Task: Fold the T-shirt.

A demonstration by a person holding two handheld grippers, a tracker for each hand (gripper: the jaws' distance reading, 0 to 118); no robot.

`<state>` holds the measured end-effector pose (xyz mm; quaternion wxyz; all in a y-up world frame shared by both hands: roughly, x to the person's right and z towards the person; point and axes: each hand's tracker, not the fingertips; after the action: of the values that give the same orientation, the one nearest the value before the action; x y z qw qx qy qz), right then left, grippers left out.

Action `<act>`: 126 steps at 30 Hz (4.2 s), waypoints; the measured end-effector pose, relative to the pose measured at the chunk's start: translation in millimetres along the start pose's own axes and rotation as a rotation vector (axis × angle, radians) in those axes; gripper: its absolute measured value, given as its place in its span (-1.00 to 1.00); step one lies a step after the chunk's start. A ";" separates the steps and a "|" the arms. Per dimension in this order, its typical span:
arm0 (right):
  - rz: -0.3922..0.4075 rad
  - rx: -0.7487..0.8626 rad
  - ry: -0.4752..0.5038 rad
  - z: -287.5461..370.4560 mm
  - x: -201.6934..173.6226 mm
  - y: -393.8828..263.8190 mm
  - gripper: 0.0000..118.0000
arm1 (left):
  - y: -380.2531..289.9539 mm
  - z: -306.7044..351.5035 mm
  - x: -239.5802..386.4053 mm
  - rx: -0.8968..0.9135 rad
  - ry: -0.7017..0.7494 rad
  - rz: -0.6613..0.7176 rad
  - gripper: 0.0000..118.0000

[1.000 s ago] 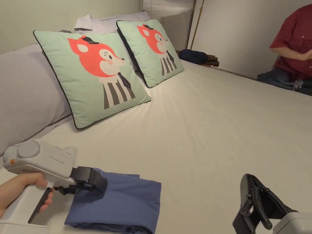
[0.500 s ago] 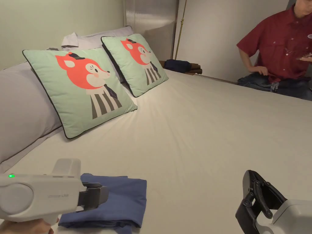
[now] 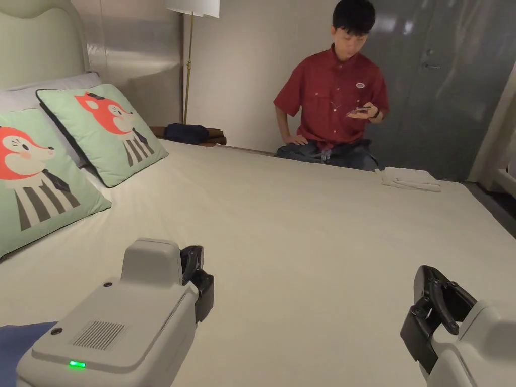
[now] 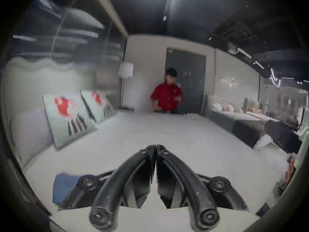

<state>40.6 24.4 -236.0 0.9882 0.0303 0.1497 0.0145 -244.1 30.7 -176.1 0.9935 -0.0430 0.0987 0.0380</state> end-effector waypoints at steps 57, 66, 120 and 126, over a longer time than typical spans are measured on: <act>-0.002 0.102 -0.137 18.3 55.8 19.8 0.90 | 19.2 20.5 77.6 0.257 0.057 -0.083 0.93; -0.013 0.102 -0.136 19.3 56.7 20.2 0.90 | 18.9 22.2 79.5 0.260 0.052 -0.087 0.95; -0.033 -0.003 -0.215 20.4 49.6 35.6 0.91 | 23.7 26.8 78.1 0.243 0.038 -0.079 0.95; 0.005 -0.003 -0.207 20.8 46.5 33.9 0.91 | 22.8 27.2 78.2 0.240 0.032 -0.082 0.95</act>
<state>90.5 58.8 -227.7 0.9983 0.0305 0.0469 0.0139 -164.3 61.1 -166.9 0.9905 0.0717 0.1163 -0.0153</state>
